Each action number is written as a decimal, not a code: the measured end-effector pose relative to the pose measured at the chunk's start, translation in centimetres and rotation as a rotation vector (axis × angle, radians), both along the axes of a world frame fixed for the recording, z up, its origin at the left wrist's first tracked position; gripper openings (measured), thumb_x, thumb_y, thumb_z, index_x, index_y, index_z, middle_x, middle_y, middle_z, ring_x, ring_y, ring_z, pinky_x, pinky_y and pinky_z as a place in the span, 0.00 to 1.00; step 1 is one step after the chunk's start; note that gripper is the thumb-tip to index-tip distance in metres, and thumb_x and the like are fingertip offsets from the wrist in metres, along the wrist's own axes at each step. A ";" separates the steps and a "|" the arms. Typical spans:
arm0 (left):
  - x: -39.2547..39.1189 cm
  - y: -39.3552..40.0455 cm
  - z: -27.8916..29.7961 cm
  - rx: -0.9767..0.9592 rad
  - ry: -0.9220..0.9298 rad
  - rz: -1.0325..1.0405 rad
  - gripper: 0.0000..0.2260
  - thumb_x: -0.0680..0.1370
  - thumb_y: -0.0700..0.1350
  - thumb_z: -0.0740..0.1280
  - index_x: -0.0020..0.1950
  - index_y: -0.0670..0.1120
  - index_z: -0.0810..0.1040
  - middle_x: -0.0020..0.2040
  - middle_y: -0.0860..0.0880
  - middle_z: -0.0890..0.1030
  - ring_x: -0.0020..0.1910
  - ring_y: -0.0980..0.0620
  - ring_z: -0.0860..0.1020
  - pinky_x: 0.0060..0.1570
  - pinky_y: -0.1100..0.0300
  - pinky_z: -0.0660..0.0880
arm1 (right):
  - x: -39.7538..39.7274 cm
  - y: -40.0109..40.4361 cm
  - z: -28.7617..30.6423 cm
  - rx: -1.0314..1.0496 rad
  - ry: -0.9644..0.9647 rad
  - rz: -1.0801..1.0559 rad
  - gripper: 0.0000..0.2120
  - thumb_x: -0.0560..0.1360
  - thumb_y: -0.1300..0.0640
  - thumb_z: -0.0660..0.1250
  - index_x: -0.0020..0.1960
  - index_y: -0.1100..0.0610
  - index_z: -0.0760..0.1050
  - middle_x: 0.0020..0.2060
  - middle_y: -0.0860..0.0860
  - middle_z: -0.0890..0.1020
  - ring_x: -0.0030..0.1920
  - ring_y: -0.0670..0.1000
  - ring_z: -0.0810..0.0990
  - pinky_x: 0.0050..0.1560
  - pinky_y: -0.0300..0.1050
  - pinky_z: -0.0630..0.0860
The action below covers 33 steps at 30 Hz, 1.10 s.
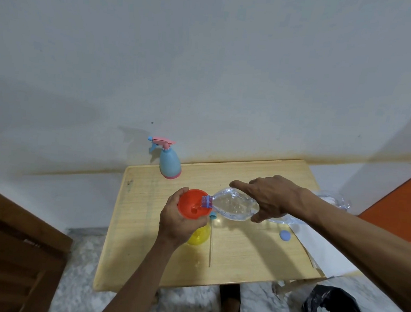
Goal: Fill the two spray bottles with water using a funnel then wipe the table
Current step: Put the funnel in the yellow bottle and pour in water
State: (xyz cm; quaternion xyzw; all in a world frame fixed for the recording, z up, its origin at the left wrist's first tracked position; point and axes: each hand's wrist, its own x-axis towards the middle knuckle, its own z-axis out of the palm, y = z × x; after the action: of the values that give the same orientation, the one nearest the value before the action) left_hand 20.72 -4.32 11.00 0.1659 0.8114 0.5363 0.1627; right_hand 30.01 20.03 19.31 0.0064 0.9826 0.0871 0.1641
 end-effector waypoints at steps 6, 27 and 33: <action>0.0 0.0 -0.1 -0.013 0.005 -0.001 0.46 0.55 0.58 0.80 0.72 0.51 0.71 0.62 0.52 0.77 0.59 0.50 0.78 0.57 0.52 0.81 | -0.1 0.0 0.1 0.000 -0.003 -0.002 0.42 0.68 0.41 0.74 0.73 0.41 0.52 0.49 0.51 0.80 0.44 0.59 0.81 0.39 0.48 0.74; 0.1 0.0 0.0 -0.010 -0.009 0.003 0.47 0.54 0.59 0.79 0.71 0.52 0.71 0.62 0.52 0.78 0.59 0.51 0.79 0.58 0.51 0.81 | -0.2 -0.1 0.4 0.004 -0.021 0.002 0.42 0.68 0.42 0.75 0.73 0.41 0.53 0.49 0.52 0.80 0.43 0.59 0.81 0.40 0.50 0.78; 0.2 0.0 0.3 -0.018 -0.007 -0.001 0.47 0.54 0.59 0.79 0.72 0.51 0.71 0.62 0.52 0.78 0.60 0.50 0.78 0.57 0.53 0.81 | -0.1 0.0 0.3 -0.002 -0.019 0.005 0.41 0.68 0.42 0.75 0.72 0.42 0.53 0.49 0.51 0.80 0.44 0.59 0.81 0.42 0.52 0.80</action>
State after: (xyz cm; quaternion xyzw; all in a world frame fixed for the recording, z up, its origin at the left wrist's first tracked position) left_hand 20.95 -4.37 11.25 0.1630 0.8157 0.5293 0.1671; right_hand 29.88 20.03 19.64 0.0029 0.9811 0.0867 0.1731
